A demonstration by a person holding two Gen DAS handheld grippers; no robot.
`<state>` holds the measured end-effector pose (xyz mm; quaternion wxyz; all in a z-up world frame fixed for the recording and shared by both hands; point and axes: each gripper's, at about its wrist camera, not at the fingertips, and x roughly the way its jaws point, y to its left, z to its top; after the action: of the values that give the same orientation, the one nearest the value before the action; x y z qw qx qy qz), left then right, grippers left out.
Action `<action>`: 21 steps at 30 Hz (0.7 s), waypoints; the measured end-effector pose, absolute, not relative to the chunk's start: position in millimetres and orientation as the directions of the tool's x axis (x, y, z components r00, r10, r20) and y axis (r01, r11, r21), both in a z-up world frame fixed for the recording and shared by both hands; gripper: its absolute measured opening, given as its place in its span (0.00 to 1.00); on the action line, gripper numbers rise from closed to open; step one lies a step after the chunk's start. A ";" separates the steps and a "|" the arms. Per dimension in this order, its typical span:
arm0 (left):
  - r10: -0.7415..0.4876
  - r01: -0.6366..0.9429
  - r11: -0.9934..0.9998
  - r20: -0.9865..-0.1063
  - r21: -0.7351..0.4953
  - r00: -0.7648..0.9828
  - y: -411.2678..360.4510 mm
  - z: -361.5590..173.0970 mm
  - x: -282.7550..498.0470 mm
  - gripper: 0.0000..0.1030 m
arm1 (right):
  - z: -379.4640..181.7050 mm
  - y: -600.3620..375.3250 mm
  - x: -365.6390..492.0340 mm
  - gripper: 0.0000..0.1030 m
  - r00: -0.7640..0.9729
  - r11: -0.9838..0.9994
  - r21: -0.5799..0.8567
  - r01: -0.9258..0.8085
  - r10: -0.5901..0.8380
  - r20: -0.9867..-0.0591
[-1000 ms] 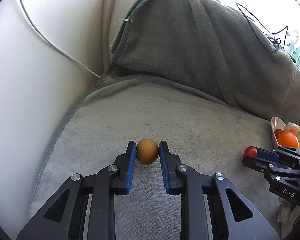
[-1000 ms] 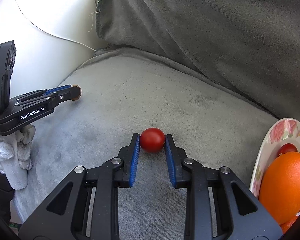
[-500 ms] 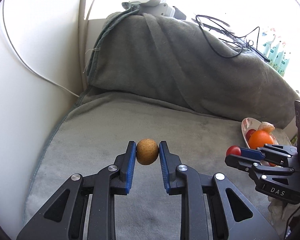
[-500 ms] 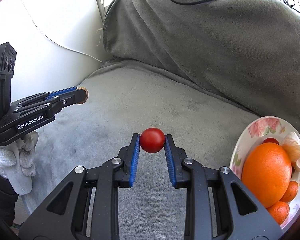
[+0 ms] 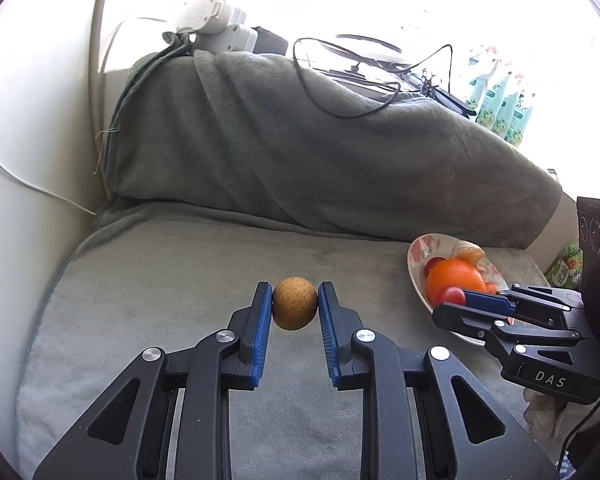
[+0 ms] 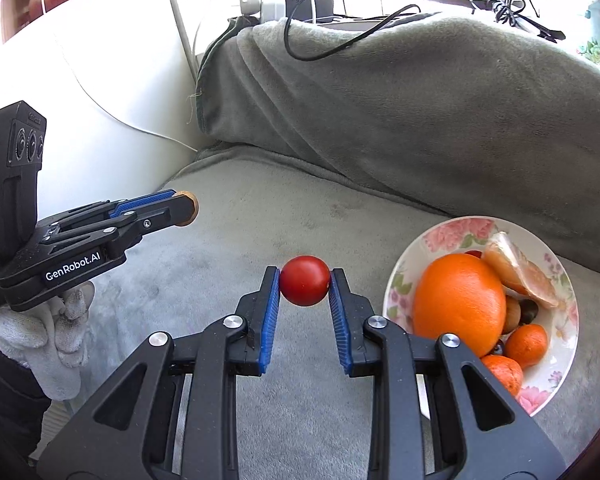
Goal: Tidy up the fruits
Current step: 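Carry the kiwi and cherry tomato over the plate with both grippers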
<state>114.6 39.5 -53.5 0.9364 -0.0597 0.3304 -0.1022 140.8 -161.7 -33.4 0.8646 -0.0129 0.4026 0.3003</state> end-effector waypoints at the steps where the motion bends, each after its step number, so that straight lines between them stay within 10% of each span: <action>1: -0.238 0.162 0.970 -0.605 -0.179 0.760 35.2 -52.0 114.6 0.21 | -32.3 -167.2 139.5 0.25 0.502 0.823 0.219 -0.524 0.506 -0.702; 21: -0.368 0.333 0.927 -0.593 -0.173 0.716 -62.9 -36.8 133.7 0.21 | -23.7 -268.8 147.3 0.25 0.599 0.904 0.211 -0.373 0.408 -0.689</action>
<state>133.7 -62.9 -36.8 0.9260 -0.0270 0.3255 -0.1892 147.3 -268.8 -23.7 0.8939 0.0225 0.3908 0.2183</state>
